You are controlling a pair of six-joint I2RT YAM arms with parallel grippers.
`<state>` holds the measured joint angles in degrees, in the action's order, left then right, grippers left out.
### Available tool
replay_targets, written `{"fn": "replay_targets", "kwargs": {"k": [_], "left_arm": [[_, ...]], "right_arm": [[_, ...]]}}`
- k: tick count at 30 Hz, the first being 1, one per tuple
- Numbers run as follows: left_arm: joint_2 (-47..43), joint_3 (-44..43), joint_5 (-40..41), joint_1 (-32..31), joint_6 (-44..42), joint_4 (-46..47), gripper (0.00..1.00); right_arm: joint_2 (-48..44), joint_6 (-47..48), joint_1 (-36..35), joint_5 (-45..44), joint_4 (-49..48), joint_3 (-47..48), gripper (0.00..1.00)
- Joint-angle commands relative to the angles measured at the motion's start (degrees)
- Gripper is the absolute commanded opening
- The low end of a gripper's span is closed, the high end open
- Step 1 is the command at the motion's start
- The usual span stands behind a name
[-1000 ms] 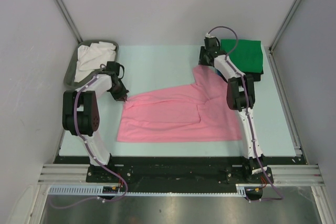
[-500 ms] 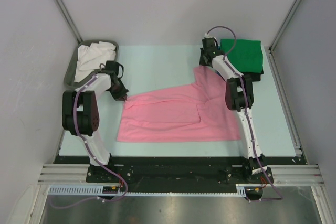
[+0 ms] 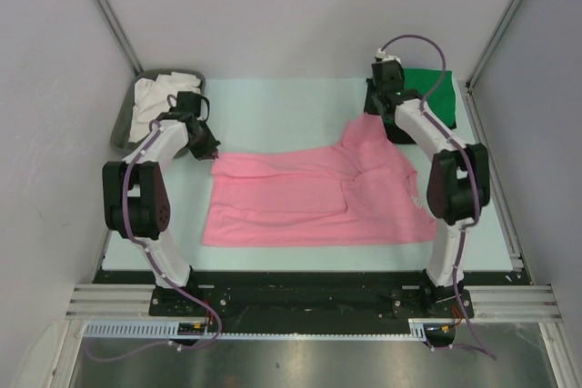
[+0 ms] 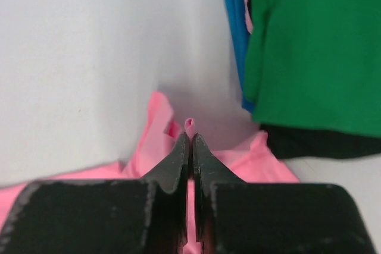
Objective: Fold and stack the t-shirts
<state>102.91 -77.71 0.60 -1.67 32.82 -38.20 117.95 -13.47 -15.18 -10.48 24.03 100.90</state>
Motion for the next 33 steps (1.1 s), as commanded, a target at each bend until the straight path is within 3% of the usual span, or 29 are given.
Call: {"fn": "replay_targets", "kwargs": {"k": [1, 10, 24, 33], "left_arm": [[-3.07, -2.7, -1.66, 0.27, -2.49, 0.58, 0.0], [-5.78, -1.83, -1.04, 0.27, -4.16, 0.66, 0.0], [-17.74, 8.71, -1.22, 0.09, -5.92, 0.93, 0.0], [-24.42, 17.15, 1.15, -0.52, -6.28, 0.4, 0.0]], "right_arm": [[-12.99, -1.73, 0.85, -1.13, -3.82, -8.6, 0.0], [-31.35, -3.22, -0.38, -6.2, 2.77, -22.23, 0.0], [-55.71, -6.91, -2.22, -8.68, 12.61, -37.97, 0.0], [-71.43, -16.75, -4.94, -9.38, 22.28, -47.2, 0.0]]}}
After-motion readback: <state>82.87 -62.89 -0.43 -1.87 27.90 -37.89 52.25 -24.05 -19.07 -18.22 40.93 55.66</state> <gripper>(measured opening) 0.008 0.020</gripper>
